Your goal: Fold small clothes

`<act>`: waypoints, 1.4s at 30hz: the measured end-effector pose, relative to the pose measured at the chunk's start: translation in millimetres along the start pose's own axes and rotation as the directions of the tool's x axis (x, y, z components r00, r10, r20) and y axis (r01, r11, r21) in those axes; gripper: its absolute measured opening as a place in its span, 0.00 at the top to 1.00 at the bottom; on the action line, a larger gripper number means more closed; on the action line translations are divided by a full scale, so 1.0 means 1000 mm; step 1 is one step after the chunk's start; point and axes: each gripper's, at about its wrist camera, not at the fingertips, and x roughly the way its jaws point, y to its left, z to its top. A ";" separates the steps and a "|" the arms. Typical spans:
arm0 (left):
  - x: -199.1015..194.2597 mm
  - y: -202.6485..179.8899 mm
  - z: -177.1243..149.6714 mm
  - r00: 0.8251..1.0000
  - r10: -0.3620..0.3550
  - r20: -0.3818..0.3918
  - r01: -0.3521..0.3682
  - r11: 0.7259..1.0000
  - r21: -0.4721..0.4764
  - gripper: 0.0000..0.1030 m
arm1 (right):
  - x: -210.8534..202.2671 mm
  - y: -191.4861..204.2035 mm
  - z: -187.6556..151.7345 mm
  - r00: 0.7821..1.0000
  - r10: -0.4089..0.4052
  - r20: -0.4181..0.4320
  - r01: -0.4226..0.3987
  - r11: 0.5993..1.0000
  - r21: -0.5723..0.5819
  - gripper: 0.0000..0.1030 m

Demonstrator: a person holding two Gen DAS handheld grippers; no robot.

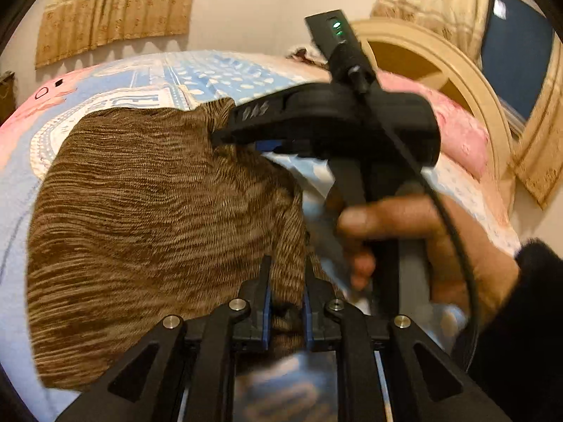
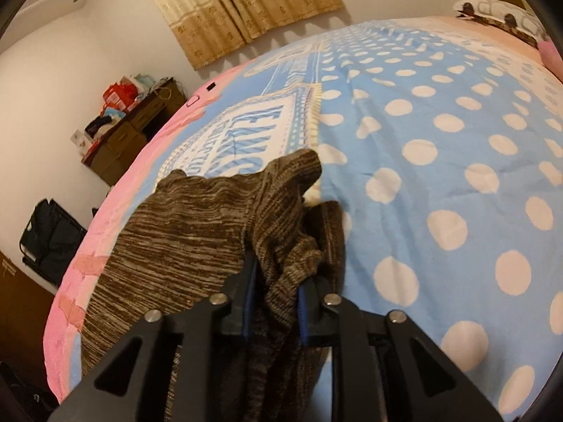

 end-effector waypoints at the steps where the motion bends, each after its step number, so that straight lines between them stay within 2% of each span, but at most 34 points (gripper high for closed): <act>1: -0.008 0.002 -0.002 0.999 -0.009 -0.032 0.009 1.000 0.017 0.84 | -0.008 -0.003 0.000 1.000 -0.001 0.003 0.001 1.000 0.025 0.65; 2: -0.015 -0.002 -0.005 0.998 -0.017 -0.056 0.018 0.999 0.030 0.81 | -0.020 -0.011 -0.001 1.000 -0.003 0.014 0.002 0.998 0.056 0.57; 3: -0.022 0.000 -0.008 0.997 -0.020 -0.075 0.023 0.999 0.041 0.74 | -0.033 -0.015 -0.003 0.999 -0.006 0.034 0.003 0.996 0.087 0.51; 4: -0.030 0.004 -0.013 0.996 -0.019 -0.089 0.023 0.998 0.052 0.68 | -0.052 -0.018 -0.008 0.998 -0.009 0.069 0.002 0.994 0.107 0.40; 5: -0.042 0.009 -0.022 0.995 -0.015 -0.095 0.022 0.997 0.070 0.53 | -0.067 -0.017 -0.014 0.995 -0.018 0.098 0.007 0.994 0.112 0.35; 6: -0.051 0.014 -0.030 0.996 -0.008 -0.087 0.015 0.997 0.079 0.41 | -0.083 -0.015 -0.022 0.992 -0.027 0.124 0.013 0.994 0.110 0.35; 7: -0.065 0.022 -0.040 0.998 0.009 -0.063 -0.004 0.997 0.080 0.39 | -0.099 -0.011 -0.031 0.990 -0.029 0.137 0.015 0.994 0.106 0.35; 9: -0.081 0.035 -0.058 0.999 0.017 -0.028 -0.016 0.998 0.053 0.39 | -0.125 0.001 -0.056 0.990 -0.016 0.141 0.003 0.995 0.096 0.35; 11: -0.091 0.052 -0.066 0.999 0.033 -0.025 -0.034 0.999 -0.029 0.39 | -0.135 0.011 -0.080 0.990 0.001 0.138 -0.014 0.996 0.093 0.41; 13: -0.095 0.070 -0.062 0.998 0.053 -0.025 -0.055 0.993 -0.107 0.39 | -0.139 0.023 -0.104 0.991 -0.014 0.134 0.001 0.996 0.094 0.42; 15: -0.102 0.060 -0.060 0.997 0.083 0.007 -0.081 0.988 -0.134 0.39 | -0.136 0.030 -0.119 0.989 -0.054 0.137 0.043 0.996 0.084 0.43; 17: -0.103 0.065 -0.052 0.989 0.148 0.029 -0.144 0.982 -0.120 0.39 | -0.125 0.035 -0.122 0.991 -0.066 0.114 0.057 0.995 0.080 0.45; 19: -0.093 0.062 -0.052 0.978 0.211 0.009 -0.210 0.976 -0.050 0.39 | -0.116 0.036 -0.119 0.993 -0.077 0.094 0.069 0.994 0.080 0.45; 23: -0.083 0.063 -0.065 0.948 0.318 0.009 -0.318 0.948 0.026 0.39 | -0.093 0.035 -0.114 0.986 -0.158 0.044 0.156 0.987 0.037 0.46; 24: -0.077 0.065 -0.064 0.938 0.345 0.008 -0.345 0.938 0.021 0.38 | -0.084 0.031 -0.114 0.986 -0.167 0.015 0.166 0.985 0.050 0.52; 25: -0.078 0.071 -0.061 0.928 0.374 0.004 -0.374 0.928 0.006 0.39 | -0.079 0.028 -0.116 0.986 -0.166 -0.007 0.166 0.984 0.065 0.80; 26: -0.076 0.079 -0.058 0.920 0.393 0.000 -0.392 0.919 -0.032 0.39 | -0.071 0.023 -0.116 0.988 -0.147 -0.037 0.150 0.984 0.094 0.83; 29: -0.092 0.108 -0.053 0.937 0.345 0.054 -0.323 0.915 -0.241 0.39 | -0.077 0.025 -0.117 0.994 -0.109 -0.018 0.110 0.988 0.105 0.84; 32: -0.090 0.121 -0.057 0.933 0.353 0.068 -0.315 0.894 -0.318 0.39 | -0.087 0.027 -0.117 1.000 -0.021 0.003 0.021 0.992 0.124 0.85; 33: -0.088 0.125 -0.064 0.932 0.358 0.054 -0.321 0.887 -0.331 0.45 | -0.087 0.026 -0.118 1.000 0.008 0.003 -0.008 0.990 0.143 0.85; 35: -0.085 0.129 -0.076 0.943 0.331 0.040 -0.296 0.887 -0.355 0.49 | -0.082 0.020 -0.126 0.999 0.031 -0.026 -0.026 0.984 0.177 0.85; 36: -0.087 0.125 -0.079 0.941 0.334 0.056 -0.297 0.893 -0.337 0.49 | -0.078 0.016 -0.131 0.999 0.021 -0.044 -0.012 0.983 0.183 0.85; 39: -0.091 0.110 -0.081 0.936 0.352 0.029 -0.334 0.908 -0.251 0.49 | -0.081 0.003 -0.140 0.998 0.055 -0.021 -0.049 0.974 0.220 0.86; 42: -0.099 0.110 -0.082 0.946 0.323 0.004 -0.313 0.918 -0.244 0.49 | -0.092 0.010 -0.144 1.000 0.005 -0.029 0.001 0.983 0.182 0.77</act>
